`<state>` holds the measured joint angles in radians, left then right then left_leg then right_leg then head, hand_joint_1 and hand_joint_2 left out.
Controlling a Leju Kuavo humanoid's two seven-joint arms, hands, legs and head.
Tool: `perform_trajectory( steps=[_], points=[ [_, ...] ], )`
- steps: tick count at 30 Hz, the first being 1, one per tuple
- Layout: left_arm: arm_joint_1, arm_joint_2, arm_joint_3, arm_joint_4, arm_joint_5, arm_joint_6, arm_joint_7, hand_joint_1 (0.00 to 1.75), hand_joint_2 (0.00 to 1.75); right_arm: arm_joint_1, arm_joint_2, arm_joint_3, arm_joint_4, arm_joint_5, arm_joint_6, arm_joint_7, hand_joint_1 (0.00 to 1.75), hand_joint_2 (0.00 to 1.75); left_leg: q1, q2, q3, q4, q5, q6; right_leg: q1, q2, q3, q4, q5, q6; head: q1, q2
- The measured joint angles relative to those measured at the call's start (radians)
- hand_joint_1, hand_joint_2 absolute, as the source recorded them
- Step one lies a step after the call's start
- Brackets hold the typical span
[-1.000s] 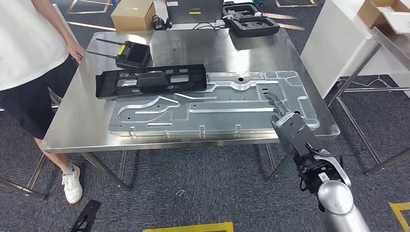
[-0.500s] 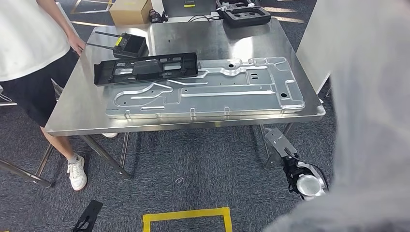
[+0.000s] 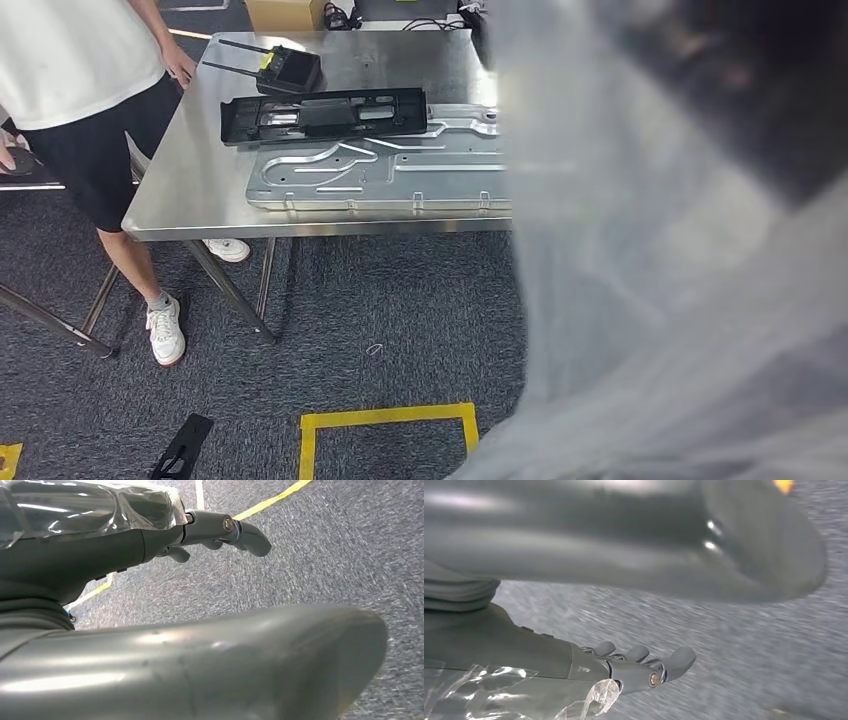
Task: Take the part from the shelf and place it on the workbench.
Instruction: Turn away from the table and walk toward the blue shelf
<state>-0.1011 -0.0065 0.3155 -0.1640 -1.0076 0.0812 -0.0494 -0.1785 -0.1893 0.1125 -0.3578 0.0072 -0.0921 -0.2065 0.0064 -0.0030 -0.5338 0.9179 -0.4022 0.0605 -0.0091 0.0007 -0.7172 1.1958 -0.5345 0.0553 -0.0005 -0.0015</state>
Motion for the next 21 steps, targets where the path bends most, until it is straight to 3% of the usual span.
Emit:
perform_trajectory(
  steps=[1,2,3,5,7,8,10,11,13,15,16,17,18,20,21],
  points=[
    [0.000,0.000,0.000,0.000,0.000,0.000,0.000,0.00,0.00,0.004,0.003,0.000,0.012,0.000,-0.002,0.003,0.00,0.00,-0.001,0.002,-0.011,0.001,0.009,0.000,0.000,0.000,-0.002,0.051,-0.011,0.002,0.000,0.000],
    [-0.001,0.000,0.000,0.000,-0.001,0.000,0.000,0.00,0.00,0.007,0.006,0.000,0.024,0.000,-0.004,0.009,0.00,0.00,-0.002,0.003,-0.022,0.002,0.018,0.000,-0.001,0.000,0.011,0.070,0.001,0.002,0.000,0.000],
    [-0.001,0.000,0.000,0.000,-0.002,0.000,0.000,0.00,0.00,0.008,0.009,0.000,0.036,-0.002,-0.005,0.018,0.00,0.00,-0.002,0.003,-0.034,0.004,0.027,-0.002,-0.001,0.000,0.041,0.053,0.028,0.001,0.000,0.000],
    [-0.003,0.000,0.000,0.000,-0.008,0.001,0.002,0.00,0.00,0.009,0.014,-0.001,0.055,-0.011,-0.012,0.047,0.00,0.00,-0.003,0.003,-0.056,0.009,0.044,-0.007,-0.002,0.001,0.153,-0.083,0.064,-0.004,0.000,0.000],
    [-0.004,0.000,0.000,0.000,-0.014,0.002,0.002,0.00,0.00,0.015,0.018,-0.004,0.069,-0.024,-0.019,0.080,0.00,0.00,-0.003,0.003,-0.068,0.010,0.062,-0.018,0.003,0.002,0.258,-0.239,0.051,-0.013,-0.001,0.000],
    [-0.004,-0.001,0.000,0.000,-0.016,0.002,0.002,0.00,0.00,0.020,0.020,-0.007,0.077,-0.029,-0.021,0.097,0.00,0.00,-0.003,0.003,-0.072,0.008,0.071,-0.023,0.006,0.003,0.279,-0.279,0.043,-0.017,-0.001,0.000],
    [-0.002,-0.001,0.000,0.000,-0.019,0.002,0.003,0.00,0.00,0.034,0.028,-0.014,0.094,-0.036,-0.025,0.138,0.00,0.00,0.000,0.001,-0.081,0.005,0.087,-0.035,0.008,0.002,0.271,-0.292,0.055,-0.027,-0.001,0.000],
    [0.000,-0.002,-0.001,0.000,-0.021,0.002,0.004,0.00,0.00,0.040,0.032,-0.018,0.101,-0.038,-0.026,0.167,0.00,0.00,0.001,0.000,-0.090,0.016,0.071,-0.041,0.007,0.000,0.261,-0.293,0.064,-0.034,-0.001,0.000],
    [0.005,-0.003,-0.001,0.000,-0.028,0.001,0.006,0.00,0.00,0.053,0.040,-0.024,0.112,-0.041,-0.029,0.230,0.00,0.00,0.004,-0.002,-0.120,0.097,-0.018,-0.050,0.003,-0.005,0.238,-0.294,0.085,-0.050,-0.003,0.000],
    [0.003,-0.003,-0.001,0.000,-0.032,0.001,0.008,0.00,0.00,0.065,0.046,-0.028,0.120,-0.043,-0.033,0.278,0.00,0.00,0.005,-0.001,-0.151,0.239,-0.120,-0.056,0.005,-0.007,0.210,-0.289,0.105,-0.057,-0.005,0.000],
    [0.003,-0.003,-0.001,0.000,-0.032,0.001,0.010,0.00,0.00,0.068,0.048,-0.030,0.124,-0.042,-0.035,0.295,0.00,0.00,0.005,-0.001,-0.156,0.297,-0.141,-0.058,0.006,-0.007,0.195,-0.286,0.114,-0.057,-0.005,0.000],
    [0.002,-0.003,-0.001,0.000,-0.032,0.001,0.012,0.00,0.00,0.069,0.051,-0.032,0.128,-0.042,-0.036,0.309,0.00,0.00,0.005,-0.001,-0.146,0.327,-0.135,-0.058,0.006,-0.003,0.179,-0.283,0.124,-0.056,-0.005,0.000],
    [0.002,-0.003,-0.001,0.000,-0.032,0.001,0.015,0.00,0.00,0.070,0.052,-0.035,0.133,-0.041,-0.038,0.321,0.00,0.00,0.005,-0.002,-0.119,0.317,-0.109,-0.056,0.006,0.002,0.164,-0.279,0.133,-0.054,-0.005,0.000],
    [0.000,-0.003,-0.001,0.000,-0.032,0.002,0.018,0.00,0.00,0.070,0.054,-0.041,0.139,-0.041,-0.039,0.336,0.00,0.00,0.005,-0.014,-0.022,0.197,-0.063,-0.048,0.006,0.014,0.134,-0.269,0.150,-0.047,-0.005,0.000],
    [-0.002,-0.004,-0.001,0.000,-0.032,0.002,0.018,0.00,0.00,0.070,0.056,-0.043,0.142,-0.041,-0.040,0.339,0.00,0.00,0.005,-0.024,0.033,0.111,-0.064,-0.043,0.007,0.019,0.121,-0.264,0.159,-0.043,-0.005,0.000]
  ],
)
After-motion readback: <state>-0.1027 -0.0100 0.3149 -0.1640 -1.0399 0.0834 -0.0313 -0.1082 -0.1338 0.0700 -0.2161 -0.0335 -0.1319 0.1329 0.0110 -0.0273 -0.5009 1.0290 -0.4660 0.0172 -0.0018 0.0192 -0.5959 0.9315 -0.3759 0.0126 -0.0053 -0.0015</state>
